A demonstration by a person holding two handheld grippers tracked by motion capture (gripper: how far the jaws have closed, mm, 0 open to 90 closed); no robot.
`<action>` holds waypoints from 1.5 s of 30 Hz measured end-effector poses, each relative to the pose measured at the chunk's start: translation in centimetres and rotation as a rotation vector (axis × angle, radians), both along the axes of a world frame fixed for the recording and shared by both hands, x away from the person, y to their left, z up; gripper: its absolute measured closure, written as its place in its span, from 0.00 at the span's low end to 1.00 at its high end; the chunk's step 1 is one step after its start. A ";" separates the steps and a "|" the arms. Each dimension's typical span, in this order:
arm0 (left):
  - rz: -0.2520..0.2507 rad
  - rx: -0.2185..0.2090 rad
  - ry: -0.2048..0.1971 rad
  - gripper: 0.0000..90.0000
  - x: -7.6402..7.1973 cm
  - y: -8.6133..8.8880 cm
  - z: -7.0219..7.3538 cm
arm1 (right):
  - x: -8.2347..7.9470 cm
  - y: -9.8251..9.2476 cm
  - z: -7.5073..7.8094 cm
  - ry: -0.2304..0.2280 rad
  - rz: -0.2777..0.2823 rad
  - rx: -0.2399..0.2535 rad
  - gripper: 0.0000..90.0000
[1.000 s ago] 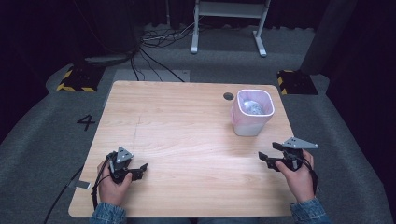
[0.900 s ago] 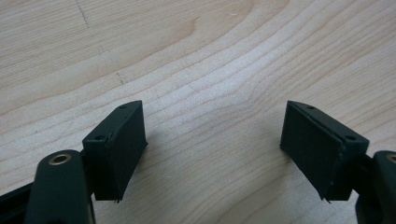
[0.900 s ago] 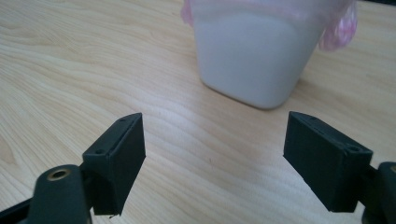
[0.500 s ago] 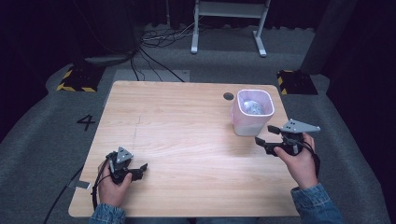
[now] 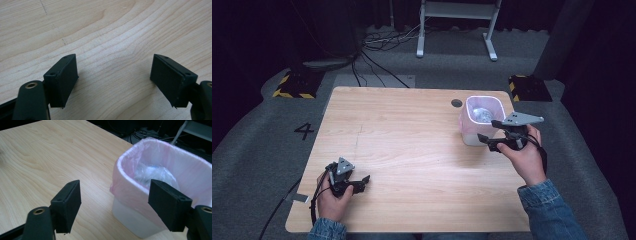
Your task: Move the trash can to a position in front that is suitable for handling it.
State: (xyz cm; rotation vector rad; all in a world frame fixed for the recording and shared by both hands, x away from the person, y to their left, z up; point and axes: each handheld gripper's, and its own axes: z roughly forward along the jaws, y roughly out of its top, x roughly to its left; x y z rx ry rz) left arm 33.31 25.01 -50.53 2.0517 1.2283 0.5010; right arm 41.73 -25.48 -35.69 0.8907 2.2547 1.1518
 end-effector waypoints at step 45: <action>-0.002 0.002 0.000 0.23 0.0 0.0 0.0 | -2.9 8.8 -1.8 0.046 0.133 -0.120 0.84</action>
